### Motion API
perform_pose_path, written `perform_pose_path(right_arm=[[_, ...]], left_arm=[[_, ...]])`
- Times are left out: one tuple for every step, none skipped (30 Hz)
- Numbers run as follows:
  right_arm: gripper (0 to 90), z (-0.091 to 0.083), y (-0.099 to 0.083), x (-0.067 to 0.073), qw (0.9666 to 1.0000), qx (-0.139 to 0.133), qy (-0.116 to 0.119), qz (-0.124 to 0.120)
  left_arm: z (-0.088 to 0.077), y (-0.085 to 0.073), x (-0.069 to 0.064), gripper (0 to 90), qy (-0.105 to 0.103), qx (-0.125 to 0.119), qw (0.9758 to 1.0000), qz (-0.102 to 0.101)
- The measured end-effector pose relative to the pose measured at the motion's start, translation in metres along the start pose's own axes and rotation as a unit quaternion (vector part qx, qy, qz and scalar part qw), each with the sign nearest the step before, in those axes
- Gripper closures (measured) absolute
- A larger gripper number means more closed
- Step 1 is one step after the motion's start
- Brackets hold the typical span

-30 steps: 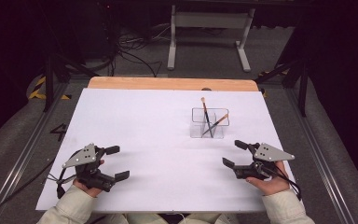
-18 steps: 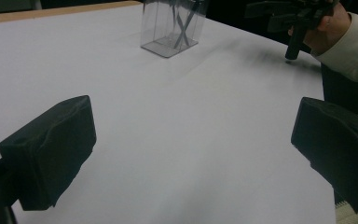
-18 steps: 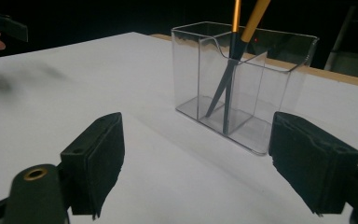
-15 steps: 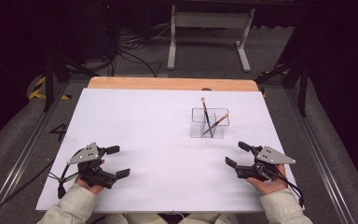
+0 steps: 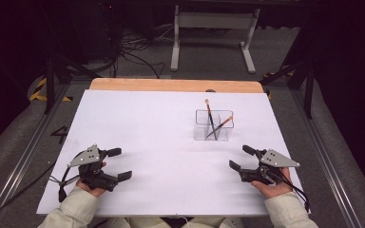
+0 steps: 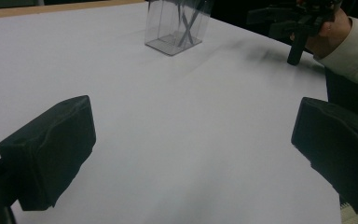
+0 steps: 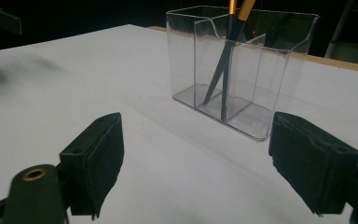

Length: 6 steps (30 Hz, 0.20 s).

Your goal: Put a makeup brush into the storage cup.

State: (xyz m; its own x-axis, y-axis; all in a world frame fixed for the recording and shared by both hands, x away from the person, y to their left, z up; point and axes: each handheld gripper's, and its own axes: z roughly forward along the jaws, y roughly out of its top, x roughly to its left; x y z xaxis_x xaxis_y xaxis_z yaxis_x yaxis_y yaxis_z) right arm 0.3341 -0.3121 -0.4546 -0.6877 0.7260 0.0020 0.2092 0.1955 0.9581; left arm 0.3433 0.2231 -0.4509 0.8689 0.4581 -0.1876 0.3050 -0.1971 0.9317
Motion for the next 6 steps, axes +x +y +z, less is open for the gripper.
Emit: perform_pose_path(right_arm=[[18.7,-0.0001,0.0001,0.0002,1.0000,0.000,0.000,0.001],[18.8,-0.0001,0.0004,0.0005,1.0000,-0.002,0.000,0.001],[18.8,-0.0001,0.0004,0.0005,1.0000,-0.002,0.000,0.001],[18.8,-0.0003,0.0010,0.0008,1.0000,-0.004,0.002,0.002],[18.8,-0.0004,0.0017,0.0010,1.0000,-0.006,0.003,0.003],[18.8,-0.0006,0.0025,0.0013,1.0000,-0.004,0.002,0.003]], left_arm=[[0.0003,-0.0001,0.0000,0.4,0.000,0.000,1.0000,0.000],[0.0003,0.0000,-0.0001,0.4,0.001,0.001,1.0000,0.001],[0.0003,0.0000,-0.0001,0.4,0.001,0.001,1.0000,0.001],[0.0004,0.0001,-0.0001,0.4,0.002,0.000,1.0000,0.001],[0.0006,0.0000,-0.0001,0.4,0.003,0.000,1.0000,0.000],[0.0009,0.0000,0.0002,0.4,0.004,0.002,1.0000,-0.001]])
